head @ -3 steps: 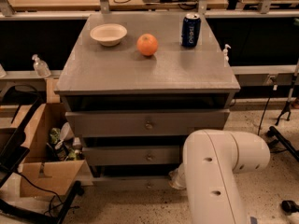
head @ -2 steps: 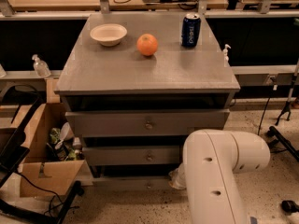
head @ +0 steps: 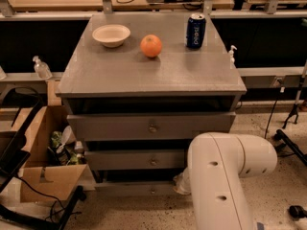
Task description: Open bottom drawer
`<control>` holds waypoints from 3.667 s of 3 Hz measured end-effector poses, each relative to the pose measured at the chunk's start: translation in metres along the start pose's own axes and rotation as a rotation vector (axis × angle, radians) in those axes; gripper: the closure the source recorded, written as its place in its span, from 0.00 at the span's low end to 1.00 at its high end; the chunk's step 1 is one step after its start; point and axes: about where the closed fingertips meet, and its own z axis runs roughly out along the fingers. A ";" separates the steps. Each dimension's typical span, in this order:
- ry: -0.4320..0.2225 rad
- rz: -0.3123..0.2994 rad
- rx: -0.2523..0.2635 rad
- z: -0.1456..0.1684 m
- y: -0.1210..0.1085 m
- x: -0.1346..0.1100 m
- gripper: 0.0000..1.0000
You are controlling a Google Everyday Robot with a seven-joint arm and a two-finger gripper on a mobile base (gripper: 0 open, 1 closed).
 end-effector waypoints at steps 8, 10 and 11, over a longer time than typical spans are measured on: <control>-0.070 0.040 -0.084 -0.011 0.052 -0.009 1.00; -0.070 0.040 -0.084 -0.011 0.052 -0.009 1.00; -0.070 0.040 -0.084 -0.011 0.052 -0.009 1.00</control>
Offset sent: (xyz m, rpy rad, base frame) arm -0.2285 0.0166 -0.0374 0.2698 0.3187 -0.0939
